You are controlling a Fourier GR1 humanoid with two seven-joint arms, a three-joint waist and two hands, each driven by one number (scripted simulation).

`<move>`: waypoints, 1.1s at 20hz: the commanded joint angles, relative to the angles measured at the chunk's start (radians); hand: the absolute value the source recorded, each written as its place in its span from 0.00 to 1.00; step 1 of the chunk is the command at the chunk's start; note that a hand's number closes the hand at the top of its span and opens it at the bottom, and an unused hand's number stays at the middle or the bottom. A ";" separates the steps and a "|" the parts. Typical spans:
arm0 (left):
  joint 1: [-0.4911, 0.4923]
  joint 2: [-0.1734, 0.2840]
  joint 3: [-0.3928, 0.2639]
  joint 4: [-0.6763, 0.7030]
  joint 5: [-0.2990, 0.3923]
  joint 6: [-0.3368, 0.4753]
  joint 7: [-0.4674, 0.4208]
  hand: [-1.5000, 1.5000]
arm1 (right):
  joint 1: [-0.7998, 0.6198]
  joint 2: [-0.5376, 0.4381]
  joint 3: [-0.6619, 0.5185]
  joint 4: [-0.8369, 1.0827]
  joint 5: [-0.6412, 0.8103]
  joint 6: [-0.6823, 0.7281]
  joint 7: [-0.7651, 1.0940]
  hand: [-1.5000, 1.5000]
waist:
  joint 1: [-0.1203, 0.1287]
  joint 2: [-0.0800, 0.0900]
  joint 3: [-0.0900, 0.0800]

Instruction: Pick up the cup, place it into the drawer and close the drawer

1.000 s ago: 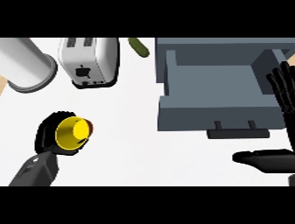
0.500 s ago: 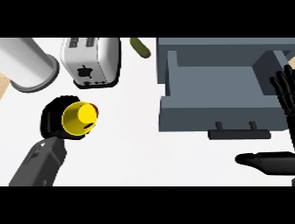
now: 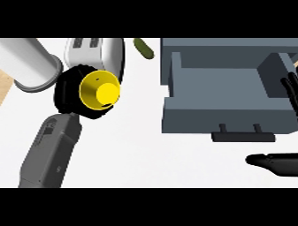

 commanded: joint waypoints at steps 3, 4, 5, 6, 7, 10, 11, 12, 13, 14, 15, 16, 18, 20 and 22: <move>-0.160 -0.075 -0.075 -0.129 -0.036 0.153 0.197 1.00 | -0.027 0.013 0.019 -0.004 0.011 -0.014 0.028 0.00 | -0.011 0.004 0.000; -0.096 -0.023 -0.072 -0.229 -0.005 0.101 0.269 1.00 | 0.018 0.011 0.010 -0.015 0.005 0.009 -0.019 0.00 | -0.005 0.003 0.000; -0.123 -0.072 -0.103 -0.241 -0.029 0.149 0.279 1.00 | -0.046 0.013 0.022 -0.001 0.013 -0.015 0.037 0.00 | -0.003 0.003 -0.001; -0.178 -0.077 -0.126 -0.228 -0.039 0.199 0.314 1.00 | 0.027 0.031 0.035 -0.058 0.007 -0.008 0.030 0.00 | -0.013 0.002 0.000; -0.177 -0.077 -0.183 -0.265 -0.028 0.247 0.332 1.00 | -0.009 0.006 -0.008 -0.014 -0.013 -0.003 0.022 0.00 | -0.011 0.002 0.000; -0.264 -0.078 -0.186 -0.181 -0.026 0.295 0.364 1.00 | 0.012 0.015 0.002 0.012 0.004 0.011 -0.041 0.00 | -0.019 0.006 -0.001; -0.296 -0.078 -0.160 -0.202 -0.043 0.279 0.421 1.00 | -0.034 -0.005 0.001 0.057 0.022 0.011 -0.029 0.00 | -0.013 0.007 -0.001; -0.308 -0.078 -0.261 -0.199 -0.025 0.367 0.422 1.00 | -0.052 0.008 -0.008 0.034 0.007 -0.017 0.013 0.00 | -0.019 0.006 -0.001; -0.394 -0.078 -0.197 -0.098 -0.043 0.348 0.399 1.00 | 0.029 0.011 0.007 -0.032 -0.003 0.015 0.001 0.00 | -0.032 0.008 -0.001; -0.435 -0.078 -0.191 -0.053 -0.024 0.386 0.410 1.00 | 0.007 0.013 0.008 -0.017 -0.001 0.008 0.009 0.00 | -0.031 0.009 -0.001; -0.422 -0.079 -0.256 -0.112 -0.006 0.419 0.465 1.00 | -0.029 0.009 -0.003 0.032 -0.007 0.009 -0.012 0.00 | -0.022 0.007 -0.001; -0.489 -0.079 -0.206 -0.015 -0.017 0.429 0.415 1.00 | -0.039 0.001 -0.003 0.062 0.009 0.014 -0.031 0.00 | -0.027 0.011 0.000; -0.550 -0.079 -0.213 0.003 -0.003 0.448 0.490 1.00 | 0.019 0.002 -0.024 -0.023 -0.032 0.023 -0.007 0.00 | -0.035 0.009 0.000; -0.605 -0.079 -0.280 0.061 0.081 0.474 0.512 1.00 | -0.044 -0.020 -0.027 0.064 -0.014 0.033 -0.034 0.00 | -0.040 0.012 0.000; -0.587 -0.079 -0.319 0.150 0.124 0.518 0.429 1.00 | -0.021 0.014 0.000 0.022 0.001 0.011 -0.025 0.00 | -0.046 0.013 0.000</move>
